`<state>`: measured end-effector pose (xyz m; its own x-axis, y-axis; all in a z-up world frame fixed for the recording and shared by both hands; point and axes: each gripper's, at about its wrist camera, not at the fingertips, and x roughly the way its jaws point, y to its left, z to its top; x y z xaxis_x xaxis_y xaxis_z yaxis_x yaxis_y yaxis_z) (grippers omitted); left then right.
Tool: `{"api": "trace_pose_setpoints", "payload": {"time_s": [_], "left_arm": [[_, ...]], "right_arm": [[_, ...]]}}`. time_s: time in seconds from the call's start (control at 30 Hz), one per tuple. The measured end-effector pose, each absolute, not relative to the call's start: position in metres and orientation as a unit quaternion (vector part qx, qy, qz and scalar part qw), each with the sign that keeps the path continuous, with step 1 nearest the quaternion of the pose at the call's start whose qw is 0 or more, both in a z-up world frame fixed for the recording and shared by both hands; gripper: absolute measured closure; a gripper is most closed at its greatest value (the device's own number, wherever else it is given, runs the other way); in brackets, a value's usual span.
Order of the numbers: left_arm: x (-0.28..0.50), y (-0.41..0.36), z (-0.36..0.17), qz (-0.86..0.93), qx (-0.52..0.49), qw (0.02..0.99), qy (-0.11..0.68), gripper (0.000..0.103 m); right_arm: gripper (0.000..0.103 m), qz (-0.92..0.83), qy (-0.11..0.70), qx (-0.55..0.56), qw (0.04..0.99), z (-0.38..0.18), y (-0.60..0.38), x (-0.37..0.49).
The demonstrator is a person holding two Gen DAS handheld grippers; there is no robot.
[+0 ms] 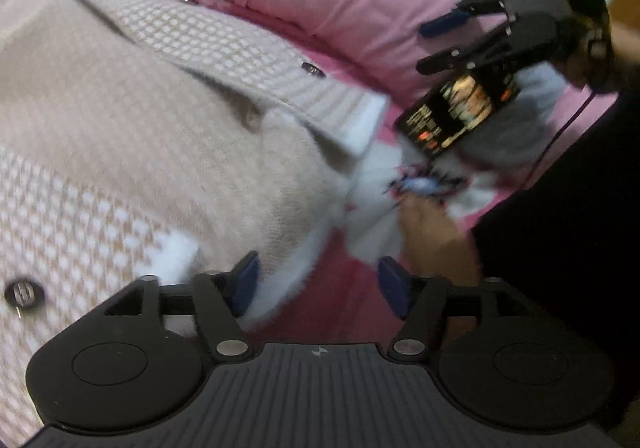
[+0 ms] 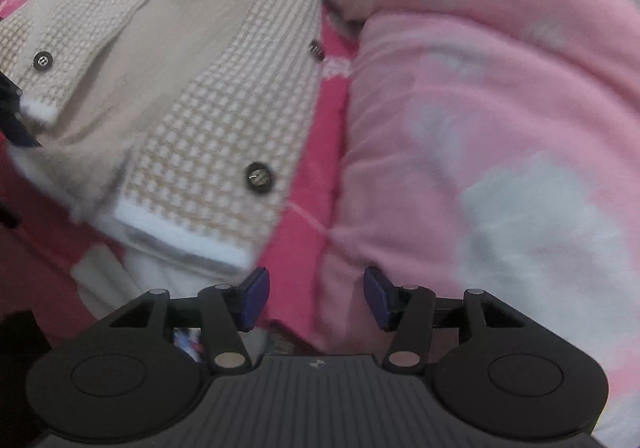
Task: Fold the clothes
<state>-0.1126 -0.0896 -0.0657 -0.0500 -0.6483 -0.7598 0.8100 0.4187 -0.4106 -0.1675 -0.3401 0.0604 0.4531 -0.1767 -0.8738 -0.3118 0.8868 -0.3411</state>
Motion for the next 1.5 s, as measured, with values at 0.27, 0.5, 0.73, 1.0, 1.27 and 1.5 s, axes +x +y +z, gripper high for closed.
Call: {"api": "trace_pose_setpoints", "payload": {"time_s": [0.27,0.5,0.73,1.0,1.27,1.5], "left_arm": [[-0.126,-0.088,-0.057,-0.539,0.087,0.688,0.478,0.016],[-0.13,-0.061,-0.05,-0.521,0.099,0.698,0.481,0.014],[-0.133,-0.015,-0.05,-0.43,0.173,0.749,0.474,0.015],[-0.134,-0.012,-0.094,-0.301,0.319,0.771,0.461,0.079],[-0.084,0.062,-0.027,-0.283,0.078,0.81,0.507,0.1],[-0.059,0.092,-0.001,-0.239,0.045,0.83,0.502,0.102]], "right_arm": [[0.046,0.285,0.42,-0.147,0.849,0.086,-0.273,-0.142],[0.038,0.49,0.41,-0.254,0.726,0.023,-0.206,-0.161],[0.038,0.535,0.4,-0.254,0.699,-0.007,-0.167,-0.178],[0.095,0.462,0.371,-0.309,0.744,-0.03,-0.144,-0.173],[0.095,0.548,0.329,-0.317,0.701,0.02,-0.172,-0.176],[0.082,0.58,0.307,-0.468,0.592,-0.049,-0.157,-0.226]]}}
